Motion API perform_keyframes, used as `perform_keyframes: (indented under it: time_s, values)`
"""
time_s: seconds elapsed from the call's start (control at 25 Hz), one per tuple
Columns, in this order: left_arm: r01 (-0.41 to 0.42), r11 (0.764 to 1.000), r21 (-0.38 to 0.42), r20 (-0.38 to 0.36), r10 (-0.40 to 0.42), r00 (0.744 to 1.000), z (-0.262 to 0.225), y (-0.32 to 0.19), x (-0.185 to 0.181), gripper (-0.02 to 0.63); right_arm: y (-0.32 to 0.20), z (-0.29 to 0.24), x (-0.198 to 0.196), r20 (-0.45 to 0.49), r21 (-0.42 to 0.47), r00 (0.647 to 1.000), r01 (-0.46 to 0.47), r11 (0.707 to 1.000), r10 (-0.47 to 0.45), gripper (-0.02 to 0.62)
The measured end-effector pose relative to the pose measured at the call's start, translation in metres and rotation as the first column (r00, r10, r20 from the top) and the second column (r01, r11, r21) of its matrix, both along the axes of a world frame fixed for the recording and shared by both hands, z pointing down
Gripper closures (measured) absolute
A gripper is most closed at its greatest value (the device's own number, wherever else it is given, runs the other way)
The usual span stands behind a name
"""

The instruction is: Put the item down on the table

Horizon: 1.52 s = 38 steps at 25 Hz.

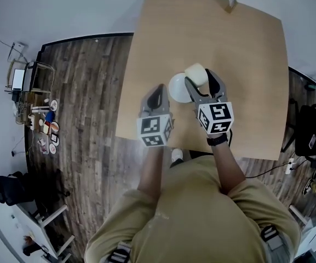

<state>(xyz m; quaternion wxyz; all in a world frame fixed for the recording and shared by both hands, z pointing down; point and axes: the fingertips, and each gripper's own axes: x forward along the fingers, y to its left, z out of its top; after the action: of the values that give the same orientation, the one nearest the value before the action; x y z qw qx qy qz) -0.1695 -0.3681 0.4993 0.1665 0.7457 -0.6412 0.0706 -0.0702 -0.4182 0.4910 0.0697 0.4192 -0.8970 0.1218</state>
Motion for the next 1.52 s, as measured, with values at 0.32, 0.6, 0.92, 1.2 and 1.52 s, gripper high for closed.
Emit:
perform_keyframes:
  time_s: [0.32, 0.6, 0.92, 1.2, 1.52]
  values:
    - [0.022, 0.992, -0.127, -0.022, -0.024, 0.999, 0.068, -0.034, -0.004, 0.604, -0.039, 0.081, -0.013, -0.043, -0.133, 0.999, 0.026, 0.991, -0.032, 0.278]
    - [0.027, 0.972, -0.232, -0.036, -0.037, 0.999, 0.12, -0.042, -0.006, 0.604, -0.042, 0.157, -0.026, -0.123, -0.243, 0.989, 0.05, 0.969, -0.082, 0.279]
    - [0.041, 0.948, -0.316, -0.048, -0.059, 0.997, 0.146, -0.047, -0.011, 0.604, -0.043, 0.213, -0.039, -0.226, -0.326, 0.962, 0.07, 0.943, -0.15, 0.279]
    - [0.032, 0.938, -0.346, -0.049, -0.053, 0.997, 0.17, -0.032, -0.003, 0.604, -0.031, 0.253, -0.042, -0.264, -0.387, 0.947, 0.073, 0.919, -0.186, 0.279]
    - [0.055, 0.943, -0.327, -0.03, -0.068, 0.997, 0.16, -0.019, -0.015, 0.604, -0.029, 0.261, -0.044, -0.367, -0.347, 0.915, 0.036, 0.937, -0.171, 0.275]
